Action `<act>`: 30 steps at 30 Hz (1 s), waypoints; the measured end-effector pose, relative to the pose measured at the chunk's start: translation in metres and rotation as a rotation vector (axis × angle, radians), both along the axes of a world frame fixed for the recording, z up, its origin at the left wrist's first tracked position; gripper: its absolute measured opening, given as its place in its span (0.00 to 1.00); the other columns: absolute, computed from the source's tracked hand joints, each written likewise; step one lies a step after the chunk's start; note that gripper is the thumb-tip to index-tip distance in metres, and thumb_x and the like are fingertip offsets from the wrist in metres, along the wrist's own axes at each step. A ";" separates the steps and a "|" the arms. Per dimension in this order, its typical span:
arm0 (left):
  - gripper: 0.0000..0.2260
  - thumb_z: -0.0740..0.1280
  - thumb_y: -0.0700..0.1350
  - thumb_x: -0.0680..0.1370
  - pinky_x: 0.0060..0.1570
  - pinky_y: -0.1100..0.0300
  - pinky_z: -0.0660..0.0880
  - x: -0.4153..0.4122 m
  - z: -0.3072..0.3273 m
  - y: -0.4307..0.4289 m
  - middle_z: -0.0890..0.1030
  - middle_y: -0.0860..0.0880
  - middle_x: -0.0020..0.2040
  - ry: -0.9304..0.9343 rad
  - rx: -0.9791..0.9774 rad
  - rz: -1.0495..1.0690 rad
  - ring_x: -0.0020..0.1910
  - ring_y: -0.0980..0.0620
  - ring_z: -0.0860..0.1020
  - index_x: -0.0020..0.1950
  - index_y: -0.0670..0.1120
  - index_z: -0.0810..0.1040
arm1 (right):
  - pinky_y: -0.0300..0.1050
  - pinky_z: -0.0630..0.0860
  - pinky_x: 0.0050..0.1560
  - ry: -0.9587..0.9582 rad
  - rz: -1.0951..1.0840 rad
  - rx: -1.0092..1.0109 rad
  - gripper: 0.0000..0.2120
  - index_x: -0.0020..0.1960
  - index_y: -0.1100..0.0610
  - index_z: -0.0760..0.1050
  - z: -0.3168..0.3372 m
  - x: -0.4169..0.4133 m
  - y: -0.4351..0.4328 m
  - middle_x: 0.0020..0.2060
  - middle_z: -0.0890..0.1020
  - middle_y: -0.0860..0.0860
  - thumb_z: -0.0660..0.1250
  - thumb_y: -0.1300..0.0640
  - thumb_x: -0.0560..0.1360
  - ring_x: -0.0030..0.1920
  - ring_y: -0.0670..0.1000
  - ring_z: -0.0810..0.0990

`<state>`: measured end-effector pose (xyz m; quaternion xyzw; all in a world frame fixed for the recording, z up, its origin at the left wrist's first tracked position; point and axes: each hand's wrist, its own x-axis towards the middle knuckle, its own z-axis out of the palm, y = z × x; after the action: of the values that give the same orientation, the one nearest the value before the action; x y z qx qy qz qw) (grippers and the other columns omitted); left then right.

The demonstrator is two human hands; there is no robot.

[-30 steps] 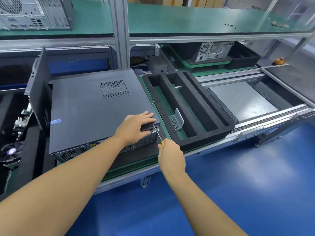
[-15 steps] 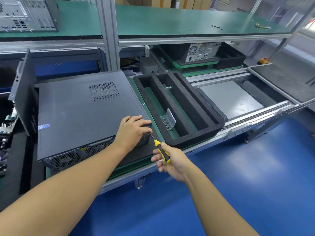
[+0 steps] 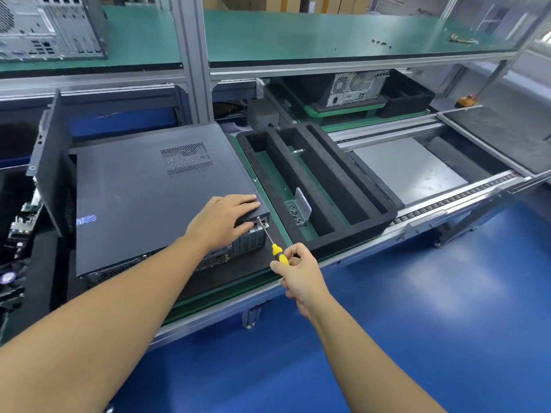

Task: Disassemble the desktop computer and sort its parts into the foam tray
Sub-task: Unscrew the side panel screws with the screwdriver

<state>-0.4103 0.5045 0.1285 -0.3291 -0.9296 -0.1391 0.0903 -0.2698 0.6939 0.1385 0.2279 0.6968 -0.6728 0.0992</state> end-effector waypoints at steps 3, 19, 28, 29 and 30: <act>0.24 0.67 0.56 0.78 0.66 0.53 0.65 -0.001 -0.003 0.000 0.70 0.58 0.73 0.013 0.022 -0.005 0.71 0.55 0.68 0.73 0.56 0.70 | 0.40 0.57 0.23 -0.080 -0.041 -0.049 0.09 0.46 0.55 0.66 0.005 -0.006 0.002 0.32 0.68 0.50 0.67 0.57 0.76 0.24 0.47 0.60; 0.21 0.66 0.57 0.78 0.63 0.54 0.66 -0.001 -0.002 0.002 0.71 0.59 0.72 0.032 0.005 0.040 0.69 0.56 0.68 0.71 0.57 0.71 | 0.41 0.66 0.25 -0.088 0.074 -0.069 0.12 0.47 0.53 0.61 0.008 -0.008 0.001 0.43 0.68 0.54 0.65 0.62 0.77 0.27 0.47 0.64; 0.21 0.65 0.57 0.79 0.64 0.53 0.67 0.000 0.000 0.003 0.71 0.59 0.72 0.034 -0.013 0.039 0.70 0.56 0.68 0.72 0.57 0.71 | 0.41 0.65 0.26 -0.246 0.070 -0.111 0.15 0.44 0.60 0.77 0.014 -0.013 -0.006 0.35 0.72 0.52 0.55 0.56 0.80 0.29 0.48 0.66; 0.21 0.66 0.57 0.79 0.63 0.53 0.67 0.000 0.000 0.003 0.71 0.59 0.72 0.035 -0.010 0.038 0.70 0.56 0.68 0.72 0.57 0.72 | 0.42 0.68 0.28 -0.224 0.085 -0.081 0.11 0.45 0.59 0.76 0.014 -0.012 -0.006 0.37 0.71 0.53 0.57 0.56 0.80 0.30 0.49 0.68; 0.21 0.66 0.57 0.79 0.63 0.54 0.67 0.000 0.000 0.003 0.71 0.58 0.72 0.035 -0.005 0.038 0.70 0.56 0.68 0.72 0.57 0.72 | 0.43 0.72 0.29 -0.195 0.098 -0.054 0.08 0.46 0.58 0.74 0.013 -0.011 -0.005 0.40 0.71 0.53 0.59 0.56 0.80 0.33 0.50 0.69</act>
<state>-0.4102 0.5071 0.1282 -0.3141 -0.9343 -0.1291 0.1085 -0.2805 0.6891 0.1515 0.2552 0.6759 -0.6601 0.2056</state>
